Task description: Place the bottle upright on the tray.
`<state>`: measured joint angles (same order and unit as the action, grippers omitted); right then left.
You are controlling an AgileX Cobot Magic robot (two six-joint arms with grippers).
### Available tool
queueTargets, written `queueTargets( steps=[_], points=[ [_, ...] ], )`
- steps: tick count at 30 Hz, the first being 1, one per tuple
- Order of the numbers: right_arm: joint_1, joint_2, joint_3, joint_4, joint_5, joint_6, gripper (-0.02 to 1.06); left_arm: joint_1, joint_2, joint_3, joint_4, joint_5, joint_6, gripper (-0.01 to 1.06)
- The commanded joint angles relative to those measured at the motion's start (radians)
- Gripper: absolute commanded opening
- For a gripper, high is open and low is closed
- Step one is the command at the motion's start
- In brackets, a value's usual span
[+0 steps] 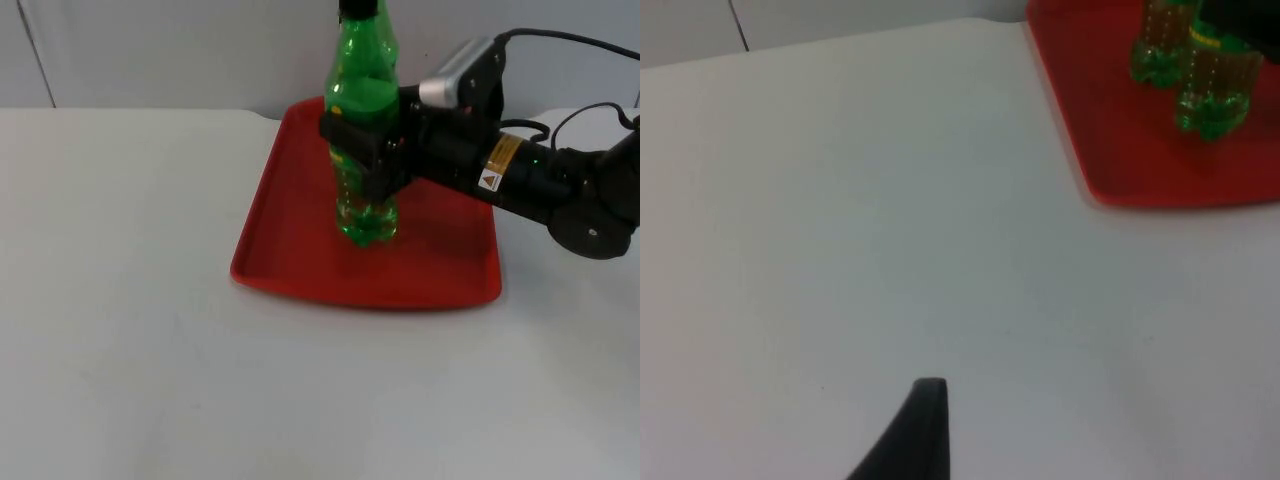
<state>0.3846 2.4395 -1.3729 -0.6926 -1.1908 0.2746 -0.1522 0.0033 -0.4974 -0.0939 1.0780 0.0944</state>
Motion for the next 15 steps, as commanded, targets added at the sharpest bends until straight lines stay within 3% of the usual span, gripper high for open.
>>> queueTargets(
  steps=[1,7,15],
  points=[
    [-0.005,-0.001,-0.007,-0.016,-0.030,-0.007,0.00,0.003,-0.003,0.004,0.002,-0.001,-0.006,1.05],
    [-0.005,-0.001,-0.007,-0.031,-0.030,0.051,0.00,0.003,-0.003,0.004,0.002,-0.001,-0.006,1.05],
    [-0.005,-0.001,-0.007,-0.048,0.003,0.012,0.00,0.003,-0.003,0.004,0.002,-0.001,-0.006,1.05]
  ],
)
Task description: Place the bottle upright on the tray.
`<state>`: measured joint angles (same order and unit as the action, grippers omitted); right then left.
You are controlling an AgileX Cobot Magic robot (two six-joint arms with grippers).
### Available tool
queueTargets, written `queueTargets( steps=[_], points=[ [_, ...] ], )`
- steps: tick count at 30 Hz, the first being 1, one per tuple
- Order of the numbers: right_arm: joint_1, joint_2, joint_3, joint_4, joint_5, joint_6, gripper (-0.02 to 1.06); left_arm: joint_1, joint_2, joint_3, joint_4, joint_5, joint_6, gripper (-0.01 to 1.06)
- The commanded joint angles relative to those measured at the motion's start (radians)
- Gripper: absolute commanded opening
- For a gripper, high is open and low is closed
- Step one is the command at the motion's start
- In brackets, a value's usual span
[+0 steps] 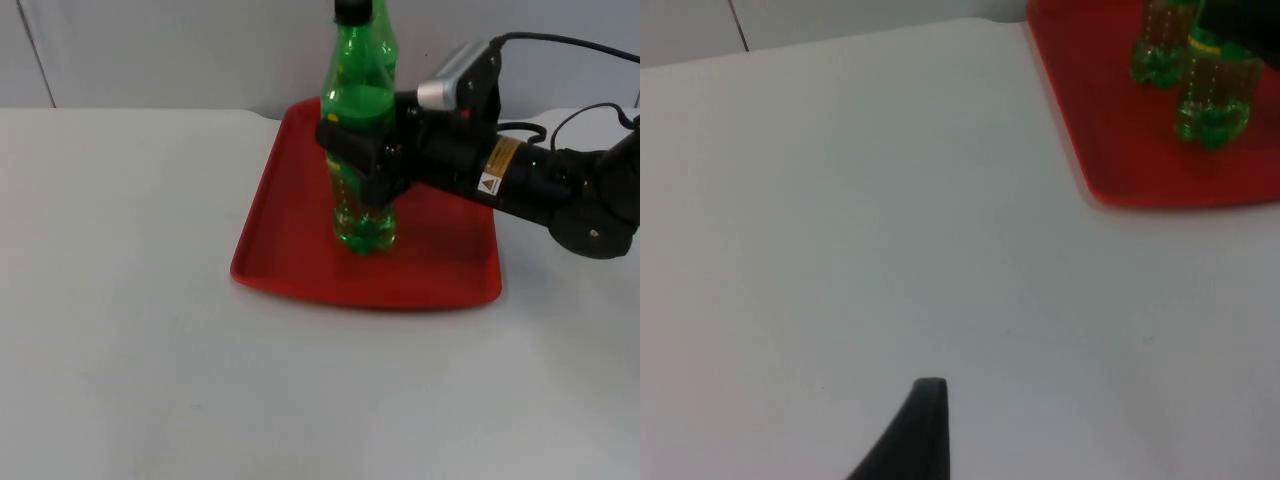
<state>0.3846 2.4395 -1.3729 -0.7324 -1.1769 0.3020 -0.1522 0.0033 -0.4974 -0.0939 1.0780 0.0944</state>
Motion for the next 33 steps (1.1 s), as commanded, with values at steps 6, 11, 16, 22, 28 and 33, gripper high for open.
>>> queueTargets(
  steps=[6,11,16,22,28,33],
  points=[
    [-0.005,-0.001,-0.007,-0.029,0.005,-0.018,0.00,0.003,-0.003,0.004,0.002,-0.001,-0.006,1.05],
    [-0.005,-0.001,-0.002,-0.029,0.050,-0.051,0.00,0.003,-0.003,0.004,0.002,-0.001,-0.006,1.05],
    [-0.005,-0.001,-0.002,-0.029,0.066,-0.060,0.00,0.003,-0.003,0.004,0.002,-0.001,-0.006,1.05],
    [-0.005,-0.001,-0.002,-0.029,0.092,-0.060,0.05,0.003,-0.003,0.004,0.002,-0.001,-0.006,1.05],
    [-0.005,-0.001,-0.002,-0.029,0.137,-0.060,0.42,0.003,-0.003,0.004,0.002,-0.001,-0.006,1.05],
    [-0.005,-0.001,-0.002,-0.029,0.154,-0.060,0.77,0.003,-0.003,0.004,0.002,-0.001,-0.006,1.05]
  ],
)
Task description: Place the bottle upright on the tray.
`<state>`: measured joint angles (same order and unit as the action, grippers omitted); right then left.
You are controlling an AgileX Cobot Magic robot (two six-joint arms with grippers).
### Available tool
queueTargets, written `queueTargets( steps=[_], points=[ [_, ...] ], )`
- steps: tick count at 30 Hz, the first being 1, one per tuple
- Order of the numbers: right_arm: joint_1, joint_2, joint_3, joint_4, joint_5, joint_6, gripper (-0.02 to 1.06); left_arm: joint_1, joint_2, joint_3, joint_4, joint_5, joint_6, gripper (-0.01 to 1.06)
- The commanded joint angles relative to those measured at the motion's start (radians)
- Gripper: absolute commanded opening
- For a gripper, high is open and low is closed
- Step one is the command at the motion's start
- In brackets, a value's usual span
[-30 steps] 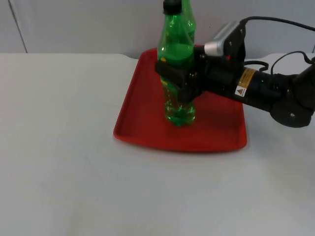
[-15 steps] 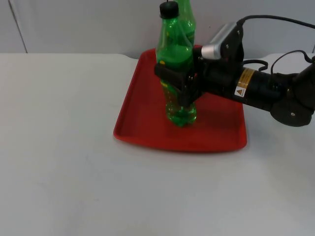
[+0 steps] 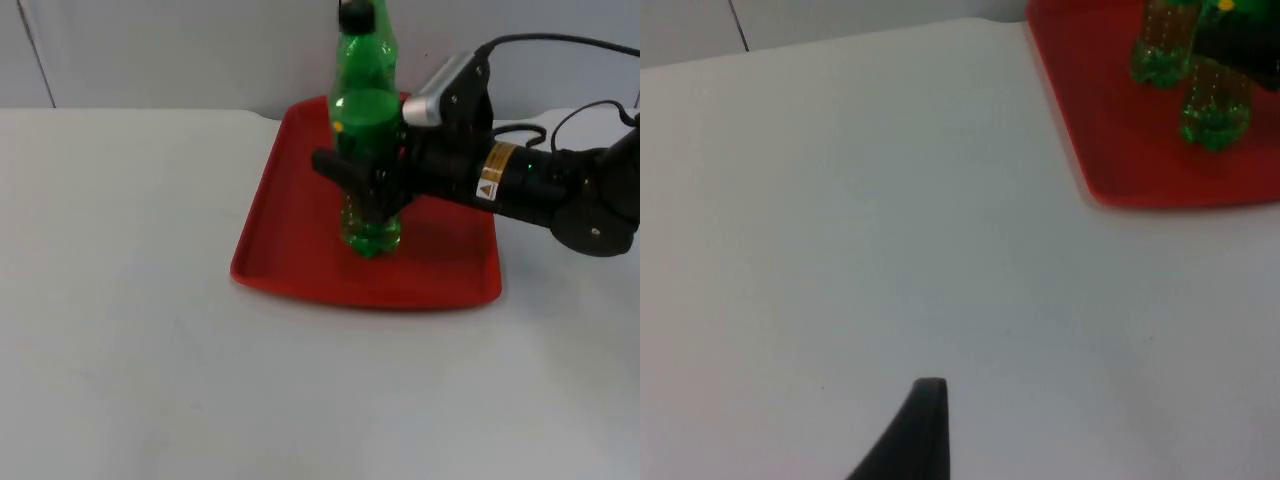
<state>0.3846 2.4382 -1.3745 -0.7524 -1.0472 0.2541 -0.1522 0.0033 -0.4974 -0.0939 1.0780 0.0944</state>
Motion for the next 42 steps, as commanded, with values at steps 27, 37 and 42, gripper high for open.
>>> queueTargets(
  steps=[27,37,42],
  points=[
    [-0.005,-0.010,0.000,-0.134,0.235,0.116,1.05,0.003,-0.003,0.004,0.002,-0.001,-0.006,1.05],
    [-0.005,-0.012,0.000,-0.131,0.305,0.180,1.05,0.003,-0.003,0.004,0.002,-0.001,-0.006,1.05],
    [-0.007,-0.017,0.000,-0.134,0.341,0.231,1.05,0.003,-0.003,0.004,0.002,-0.001,-0.006,1.05]
  ],
)
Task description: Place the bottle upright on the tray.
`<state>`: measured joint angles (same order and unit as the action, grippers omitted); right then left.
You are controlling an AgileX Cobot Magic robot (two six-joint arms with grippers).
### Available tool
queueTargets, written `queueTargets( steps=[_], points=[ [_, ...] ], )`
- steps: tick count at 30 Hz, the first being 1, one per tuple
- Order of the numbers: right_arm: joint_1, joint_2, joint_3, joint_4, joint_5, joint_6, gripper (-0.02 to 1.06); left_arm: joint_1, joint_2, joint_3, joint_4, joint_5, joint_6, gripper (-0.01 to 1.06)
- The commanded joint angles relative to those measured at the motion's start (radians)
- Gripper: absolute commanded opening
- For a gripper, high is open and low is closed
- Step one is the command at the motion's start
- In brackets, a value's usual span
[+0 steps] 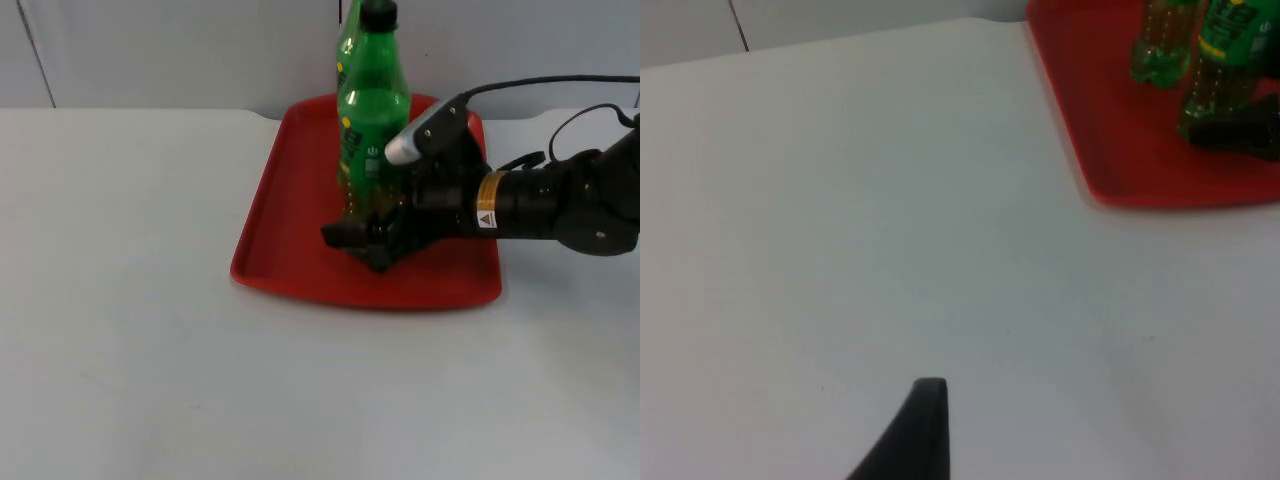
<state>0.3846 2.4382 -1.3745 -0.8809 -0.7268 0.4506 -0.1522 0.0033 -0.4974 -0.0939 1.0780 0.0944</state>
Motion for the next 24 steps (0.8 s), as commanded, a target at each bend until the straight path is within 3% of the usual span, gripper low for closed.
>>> queueTargets(
  steps=[1,7,12,16,17,21,22,24],
  points=[
    [-0.007,-0.017,0.000,-0.005,0.021,0.034,1.05,0.003,-0.003,0.004,0.002,-0.001,-0.006,1.05],
    [-0.013,-0.085,0.043,-0.007,0.097,0.073,1.05,0.003,-0.003,0.004,0.002,-0.001,-0.006,1.05],
    [-0.013,-0.155,0.098,-0.042,0.197,0.179,1.05,0.003,-0.003,0.004,0.002,-0.001,-0.006,1.05],
    [-0.013,-0.233,0.144,-0.234,0.235,0.423,1.05,0.003,-0.003,0.004,0.002,-0.001,-0.006,1.05],
    [-0.013,-0.233,0.144,-0.234,0.235,0.423,1.05,0.003,-0.003,0.004,0.002,-0.001,-0.006,1.05],
    [-0.013,-0.326,0.189,-0.461,0.296,0.702,1.05,0.003,-0.003,0.004,0.002,-0.001,-0.006,1.05],
    [-0.013,-0.326,0.189,-0.461,0.296,0.702,1.05,0.003,-0.003,0.004,0.002,-0.001,-0.006,1.05],
    [-0.013,-0.381,0.217,-0.587,0.329,0.853,1.05,0.003,-0.003,0.004,0.002,-0.001,-0.006,1.05]
  ],
)
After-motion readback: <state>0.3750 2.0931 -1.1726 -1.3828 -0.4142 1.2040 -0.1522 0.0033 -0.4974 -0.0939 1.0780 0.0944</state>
